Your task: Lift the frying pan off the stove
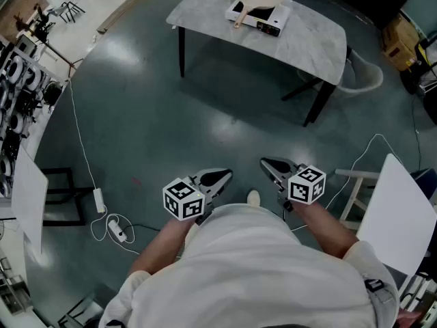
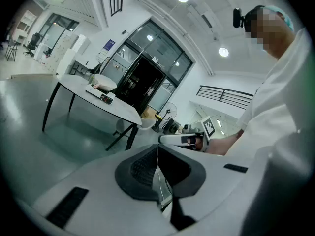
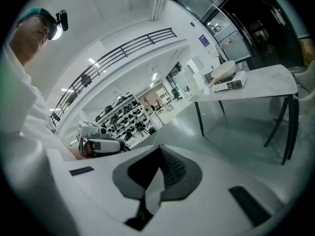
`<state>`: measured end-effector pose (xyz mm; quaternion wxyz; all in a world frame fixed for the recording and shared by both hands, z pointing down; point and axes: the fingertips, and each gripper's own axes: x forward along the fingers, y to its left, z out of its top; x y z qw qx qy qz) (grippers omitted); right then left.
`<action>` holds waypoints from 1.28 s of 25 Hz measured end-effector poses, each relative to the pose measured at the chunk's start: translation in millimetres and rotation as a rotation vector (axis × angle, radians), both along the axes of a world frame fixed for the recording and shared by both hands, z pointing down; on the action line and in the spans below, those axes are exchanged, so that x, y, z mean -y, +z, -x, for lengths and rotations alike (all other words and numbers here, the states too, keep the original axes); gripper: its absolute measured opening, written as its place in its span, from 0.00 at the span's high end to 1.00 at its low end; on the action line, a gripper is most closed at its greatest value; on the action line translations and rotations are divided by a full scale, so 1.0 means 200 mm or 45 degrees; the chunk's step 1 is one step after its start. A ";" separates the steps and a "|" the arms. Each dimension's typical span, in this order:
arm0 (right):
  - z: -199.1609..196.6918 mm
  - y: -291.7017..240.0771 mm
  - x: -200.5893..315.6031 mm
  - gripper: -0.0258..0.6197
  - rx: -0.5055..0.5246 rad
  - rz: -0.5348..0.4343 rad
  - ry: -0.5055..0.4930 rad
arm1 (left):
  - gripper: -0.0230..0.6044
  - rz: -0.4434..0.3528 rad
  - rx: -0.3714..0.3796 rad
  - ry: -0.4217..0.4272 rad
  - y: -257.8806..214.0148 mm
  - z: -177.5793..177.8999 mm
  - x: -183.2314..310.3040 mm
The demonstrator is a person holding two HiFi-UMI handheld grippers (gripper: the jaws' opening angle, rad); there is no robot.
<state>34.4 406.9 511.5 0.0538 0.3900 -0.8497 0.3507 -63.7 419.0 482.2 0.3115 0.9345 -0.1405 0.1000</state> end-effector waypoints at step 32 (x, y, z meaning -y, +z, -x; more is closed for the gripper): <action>-0.64 0.09 1.97 0.70 0.449 0.259 0.281 | 0.77 0.073 -0.044 0.118 0.04 -0.48 1.96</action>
